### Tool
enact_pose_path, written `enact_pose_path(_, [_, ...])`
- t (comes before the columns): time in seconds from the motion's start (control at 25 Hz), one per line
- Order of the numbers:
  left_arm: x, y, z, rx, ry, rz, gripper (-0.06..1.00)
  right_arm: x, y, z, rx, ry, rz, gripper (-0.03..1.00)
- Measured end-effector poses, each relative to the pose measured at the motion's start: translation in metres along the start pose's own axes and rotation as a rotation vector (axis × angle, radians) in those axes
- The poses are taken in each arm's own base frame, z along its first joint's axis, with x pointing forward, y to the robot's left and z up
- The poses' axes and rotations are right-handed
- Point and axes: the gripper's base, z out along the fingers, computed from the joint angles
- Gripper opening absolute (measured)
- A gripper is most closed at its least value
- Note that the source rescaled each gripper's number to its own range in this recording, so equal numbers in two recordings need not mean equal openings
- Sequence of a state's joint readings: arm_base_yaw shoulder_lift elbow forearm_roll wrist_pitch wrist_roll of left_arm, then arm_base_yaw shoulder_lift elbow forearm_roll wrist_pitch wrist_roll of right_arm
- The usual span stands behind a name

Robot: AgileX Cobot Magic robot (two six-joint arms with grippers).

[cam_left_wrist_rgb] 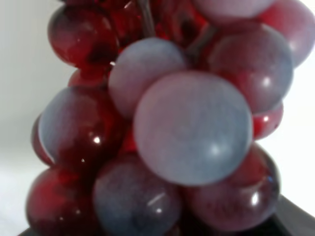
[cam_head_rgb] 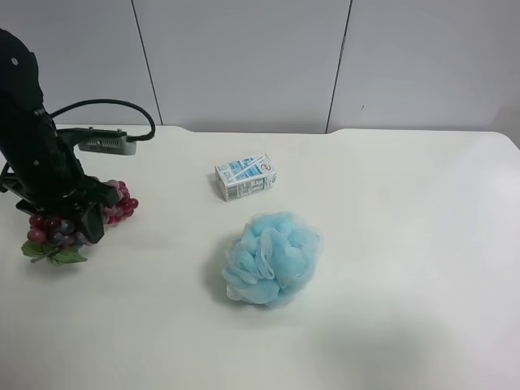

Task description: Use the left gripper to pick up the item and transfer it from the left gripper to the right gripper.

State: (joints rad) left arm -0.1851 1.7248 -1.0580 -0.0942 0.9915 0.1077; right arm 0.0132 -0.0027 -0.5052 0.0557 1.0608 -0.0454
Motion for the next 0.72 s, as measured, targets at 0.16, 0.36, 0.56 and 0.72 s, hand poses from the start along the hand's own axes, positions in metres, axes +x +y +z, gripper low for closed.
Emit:
enact_pose_path(0.16, [0.002, -0.002, -0.024, -0.002, -0.018, 0.011, 0.04, 0.0, 0.0, 0.0, 0.0, 0.0, 0.0, 1.0])
enact_pose_path(0.36, [0.005, -0.005, -0.054, -0.002, -0.032, 0.03, 0.04, 0.0, 0.0, 0.0, 0.0, 0.0, 0.0, 1.0])
enact_pose_path(0.56, [0.006, -0.019, -0.083, -0.051, -0.092, 0.109, 0.03, 0.0, 0.0, 0.0, 0.0, 0.0, 0.0, 1.0])
enact_pose_path(0.72, [0.004, -0.036, -0.101, -0.082, -0.154, 0.184, 0.03, 0.0, 0.0, 0.0, 0.0, 0.0, 0.0, 1.0])
